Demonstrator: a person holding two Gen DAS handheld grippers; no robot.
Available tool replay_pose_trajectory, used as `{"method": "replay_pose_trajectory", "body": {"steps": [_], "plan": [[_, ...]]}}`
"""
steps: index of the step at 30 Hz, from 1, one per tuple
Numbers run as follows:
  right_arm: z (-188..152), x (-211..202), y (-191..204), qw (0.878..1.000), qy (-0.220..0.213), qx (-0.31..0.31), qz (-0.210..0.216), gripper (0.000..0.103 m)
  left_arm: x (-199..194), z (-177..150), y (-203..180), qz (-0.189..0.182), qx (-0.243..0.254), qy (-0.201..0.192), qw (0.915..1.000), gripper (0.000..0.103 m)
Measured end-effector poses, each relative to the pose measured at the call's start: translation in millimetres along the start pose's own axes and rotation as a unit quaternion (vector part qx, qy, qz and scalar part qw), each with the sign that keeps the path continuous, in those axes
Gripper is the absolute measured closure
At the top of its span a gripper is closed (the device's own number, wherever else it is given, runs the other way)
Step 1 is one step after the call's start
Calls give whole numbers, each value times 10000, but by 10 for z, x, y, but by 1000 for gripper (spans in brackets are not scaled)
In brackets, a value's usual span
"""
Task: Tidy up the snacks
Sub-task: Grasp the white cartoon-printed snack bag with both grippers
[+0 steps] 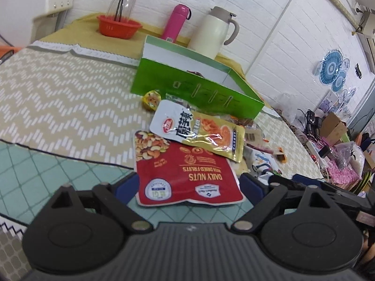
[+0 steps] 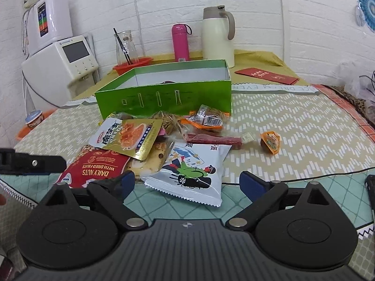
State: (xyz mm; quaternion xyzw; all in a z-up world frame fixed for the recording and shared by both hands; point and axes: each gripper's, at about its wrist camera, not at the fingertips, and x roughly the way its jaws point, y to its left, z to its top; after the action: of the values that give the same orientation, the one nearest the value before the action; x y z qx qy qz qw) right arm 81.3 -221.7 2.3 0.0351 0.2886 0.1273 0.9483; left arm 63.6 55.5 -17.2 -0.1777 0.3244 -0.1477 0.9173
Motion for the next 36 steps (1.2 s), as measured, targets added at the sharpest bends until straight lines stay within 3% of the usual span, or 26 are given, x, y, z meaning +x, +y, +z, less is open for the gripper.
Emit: {"method": "replay_pose_trajectory", "body": {"steps": [7,13,16,19,23,27,36], "plan": [[1,174,-70,9996,126,268,7,0,41,29,-168,-110,192,57,9997,12],[-126,-136,-88,9980,259,-416,402,3,171,29,-398,-546,434,297,9971,12],[-255,-322,-124,9967,258,-533,547,2,275,38,-586,-919,619,436,9929,12],[-328,-419,-186,9989,195,-219,369,0,427,27,-825,-1337,867,673,9849,12],[-387,-489,-151,9993,213,-184,233,0,601,-51,-1086,-1611,1125,1004,9753,13],[-431,-512,-121,9990,239,-323,212,0,704,-156,-1126,-1626,1007,1244,9736,15],[-464,-605,-105,9989,268,-373,68,0,905,-123,-1083,-1524,671,1370,9765,15]]}}
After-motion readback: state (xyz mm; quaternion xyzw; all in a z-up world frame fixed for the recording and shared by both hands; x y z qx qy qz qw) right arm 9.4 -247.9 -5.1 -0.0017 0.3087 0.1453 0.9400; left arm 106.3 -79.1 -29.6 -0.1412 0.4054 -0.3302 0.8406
